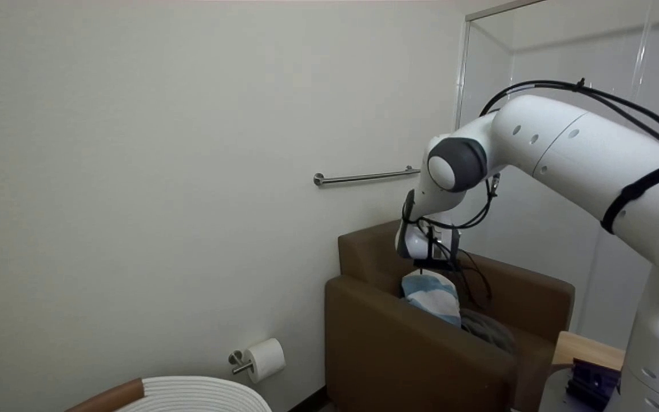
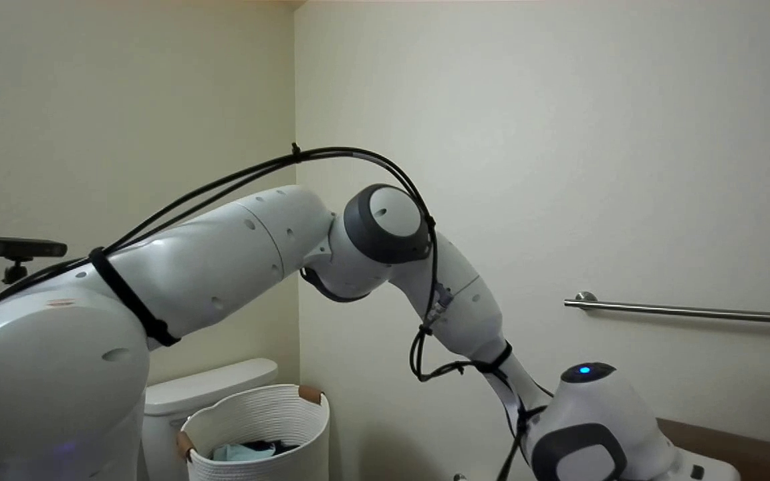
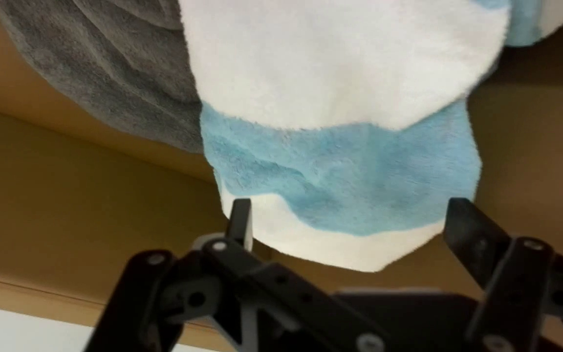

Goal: Put the towel on the chair in the laundry hamper

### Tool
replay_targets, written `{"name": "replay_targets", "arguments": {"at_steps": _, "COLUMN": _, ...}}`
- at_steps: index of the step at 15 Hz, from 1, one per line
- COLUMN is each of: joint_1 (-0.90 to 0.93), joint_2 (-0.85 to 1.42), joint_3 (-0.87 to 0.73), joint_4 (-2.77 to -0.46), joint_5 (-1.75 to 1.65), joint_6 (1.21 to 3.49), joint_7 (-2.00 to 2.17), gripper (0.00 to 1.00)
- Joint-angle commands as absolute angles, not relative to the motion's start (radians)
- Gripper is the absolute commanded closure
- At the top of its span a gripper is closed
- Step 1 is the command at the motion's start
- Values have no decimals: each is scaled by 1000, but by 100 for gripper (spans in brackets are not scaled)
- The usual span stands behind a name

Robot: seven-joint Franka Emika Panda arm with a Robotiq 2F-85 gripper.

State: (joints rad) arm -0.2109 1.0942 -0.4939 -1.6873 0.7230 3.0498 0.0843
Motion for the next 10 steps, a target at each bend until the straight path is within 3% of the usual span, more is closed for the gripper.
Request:
{"name": "replay_targets", "arguments": {"at_steps": 1, "joint_1": -353, "joint_2": 1231, "joint_3": -498, "joint_4": -1463, "joint_5": 530, "joint_6": 2901, "joint_7": 206, "gripper": 0}}
{"name": "replay_targets", "arguments": {"at_steps": 6, "joint_1": -705, "joint_2": 1318, "joint_3": -224, "joint_4": -1151, "joint_5": 342, "joint_6": 2590, "joint_7": 39, "gripper": 0}}
{"name": "replay_targets", "arguments": {"at_steps": 10, "joint_1": -823, "joint_2": 1447, "joint_3": -118, "joint_4": -937, "joint_5": 366, "joint_6": 2351, "joint_7": -132, "gripper": 0}}
